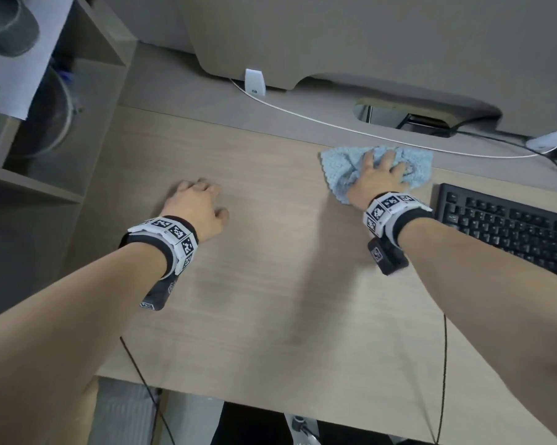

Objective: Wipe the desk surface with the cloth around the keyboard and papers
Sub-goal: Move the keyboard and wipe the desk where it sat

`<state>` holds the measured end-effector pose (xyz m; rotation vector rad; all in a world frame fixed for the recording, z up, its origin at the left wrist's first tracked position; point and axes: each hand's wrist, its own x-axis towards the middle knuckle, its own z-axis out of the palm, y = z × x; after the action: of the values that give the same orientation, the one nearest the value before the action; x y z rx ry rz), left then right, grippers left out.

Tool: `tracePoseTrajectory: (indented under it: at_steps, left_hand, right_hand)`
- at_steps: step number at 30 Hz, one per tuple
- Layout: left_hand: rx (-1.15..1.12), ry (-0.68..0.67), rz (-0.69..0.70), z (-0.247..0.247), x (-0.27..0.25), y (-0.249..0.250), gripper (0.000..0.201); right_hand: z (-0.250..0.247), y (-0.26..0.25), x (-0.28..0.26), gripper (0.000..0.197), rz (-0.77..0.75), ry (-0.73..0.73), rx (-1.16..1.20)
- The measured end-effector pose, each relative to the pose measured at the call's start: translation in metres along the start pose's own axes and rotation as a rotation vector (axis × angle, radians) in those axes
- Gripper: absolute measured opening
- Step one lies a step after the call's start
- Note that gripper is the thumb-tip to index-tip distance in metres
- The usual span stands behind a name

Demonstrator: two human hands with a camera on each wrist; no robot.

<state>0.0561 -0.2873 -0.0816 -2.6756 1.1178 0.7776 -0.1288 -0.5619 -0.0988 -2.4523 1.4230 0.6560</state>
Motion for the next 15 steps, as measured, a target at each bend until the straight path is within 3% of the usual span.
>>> tracePoseTrajectory:
  at_steps: [2, 5, 8, 12, 15]
  left_hand:
    - [-0.007, 0.003, 0.009, 0.000, 0.002, -0.005, 0.053]
    - [-0.042, 0.011, 0.012, 0.000, 0.006, -0.013, 0.046]
    - [-0.100, 0.018, 0.012, -0.006, 0.007, -0.017, 0.047]
    - [-0.213, 0.152, -0.035, -0.015, 0.006, -0.030, 0.045]
    - [-0.222, 0.199, -0.170, -0.014, 0.006, -0.057, 0.047]
  right_hand:
    - [-0.002, -0.031, 0.004, 0.083, -0.065, 0.005, -0.004]
    - [0.002, -0.077, -0.004, 0.089, -0.325, 0.020, -0.021]
    - [0.007, -0.088, -0.008, 0.085, -0.521, 0.003, -0.075]
    - [-0.003, -0.075, 0.007, 0.080, -0.419, 0.044, -0.042]
    - [-0.009, -0.112, 0.014, 0.080, -0.336, 0.065, -0.016]
